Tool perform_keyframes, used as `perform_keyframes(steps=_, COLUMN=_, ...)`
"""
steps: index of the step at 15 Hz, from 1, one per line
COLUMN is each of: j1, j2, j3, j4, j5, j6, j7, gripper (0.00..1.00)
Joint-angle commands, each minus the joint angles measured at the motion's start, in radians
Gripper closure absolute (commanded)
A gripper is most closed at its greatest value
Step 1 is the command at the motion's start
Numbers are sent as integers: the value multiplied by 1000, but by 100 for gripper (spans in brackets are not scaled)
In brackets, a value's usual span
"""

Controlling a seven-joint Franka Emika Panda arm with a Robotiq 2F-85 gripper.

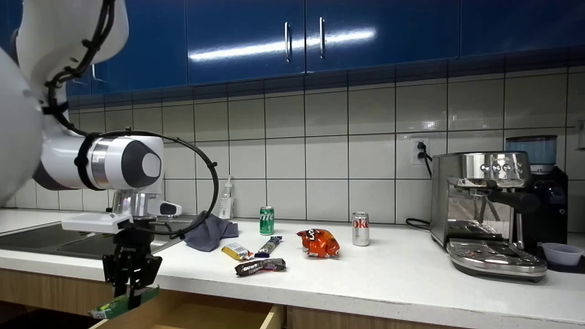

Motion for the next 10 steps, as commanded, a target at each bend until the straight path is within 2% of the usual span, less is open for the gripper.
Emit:
perform_keyframes(steps=1, j1=10, j2=53, j3=12, j4=14, j5=-7, j6=50, j7=38, gripper=85)
perform_keyframes(steps=10, j1=53, j2=170, j3=-14, j4=95, j5=-23, j6=94, j7=55, gripper=85)
